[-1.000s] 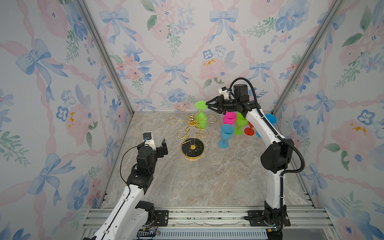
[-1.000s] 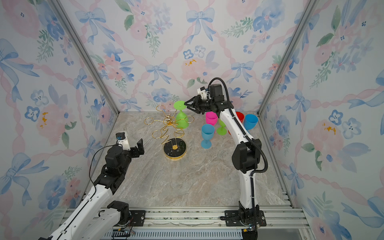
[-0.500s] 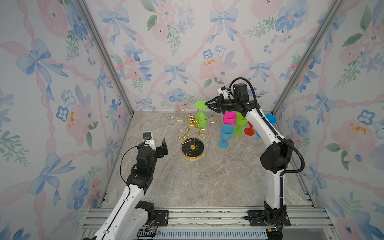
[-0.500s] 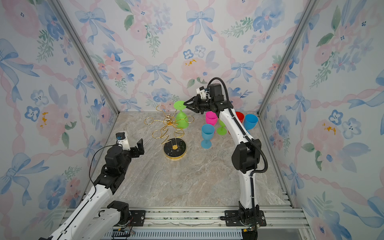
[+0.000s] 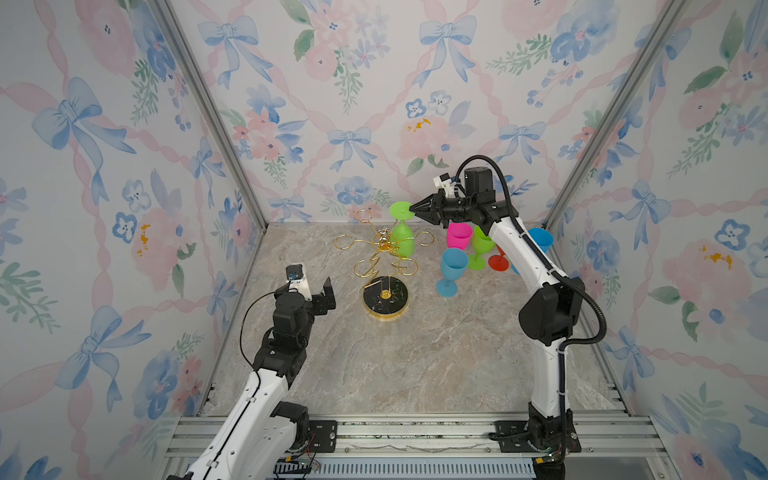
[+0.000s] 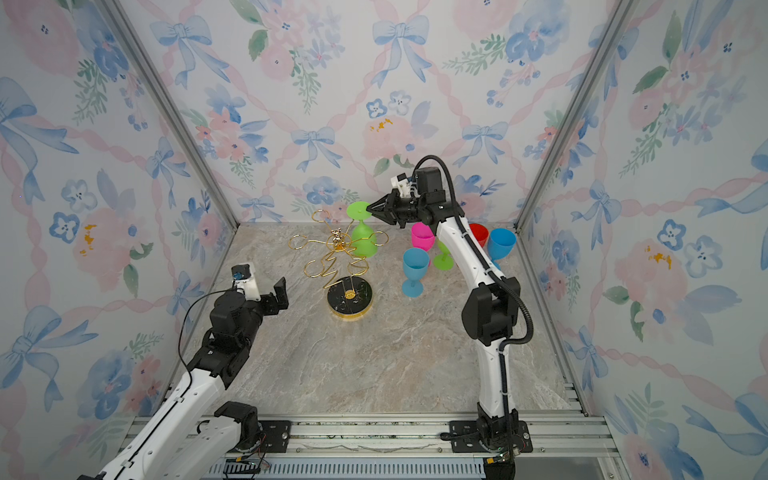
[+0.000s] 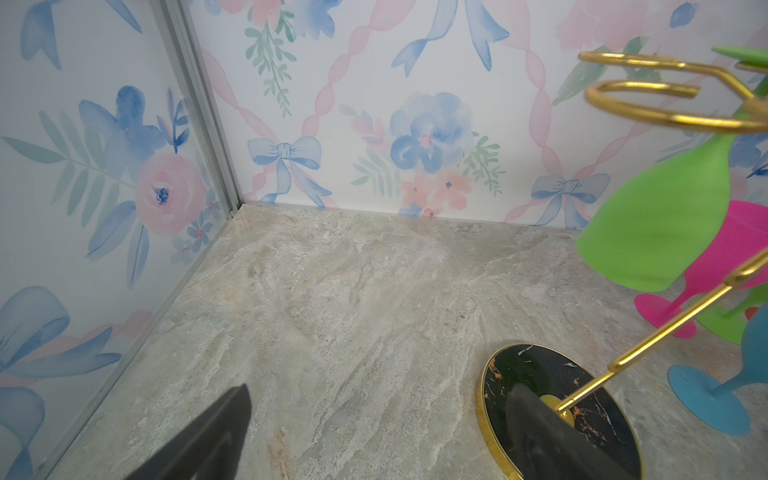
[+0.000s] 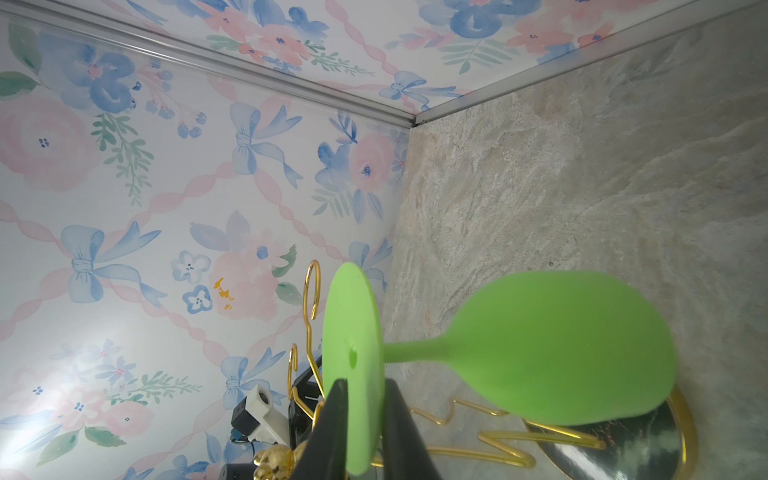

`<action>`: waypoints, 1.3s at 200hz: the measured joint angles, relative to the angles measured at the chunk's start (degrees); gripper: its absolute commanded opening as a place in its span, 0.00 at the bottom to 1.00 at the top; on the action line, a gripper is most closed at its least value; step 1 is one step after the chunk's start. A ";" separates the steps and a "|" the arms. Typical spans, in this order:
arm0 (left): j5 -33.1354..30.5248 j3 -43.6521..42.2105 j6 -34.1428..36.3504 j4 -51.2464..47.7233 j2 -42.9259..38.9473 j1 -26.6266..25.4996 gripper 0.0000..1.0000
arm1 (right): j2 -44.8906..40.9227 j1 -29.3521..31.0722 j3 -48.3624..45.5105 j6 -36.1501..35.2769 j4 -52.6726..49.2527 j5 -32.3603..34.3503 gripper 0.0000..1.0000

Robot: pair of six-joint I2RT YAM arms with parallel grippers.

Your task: Take the wine glass off the wine glass rack

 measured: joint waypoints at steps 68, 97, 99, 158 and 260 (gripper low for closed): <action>0.20 0.00 0.00 0.00 0.00 0.33 0.98 | 0.00 -0.02 0.07 0.20 0.02 0.00 0.08; 0.24 0.00 -0.02 0.02 0.00 0.33 0.98 | 0.00 -0.02 0.22 0.37 0.48 -0.39 0.07; 0.24 0.00 0.00 0.00 0.00 0.33 0.98 | 0.00 -0.02 0.22 0.37 0.50 -0.39 0.06; 0.48 0.00 -0.02 0.00 0.00 0.33 0.98 | 0.00 -0.02 0.22 0.42 0.63 -0.42 0.02; 1.09 0.00 -0.02 0.02 0.11 0.35 0.98 | -0.11 0.00 -0.17 1.29 1.66 -1.25 0.00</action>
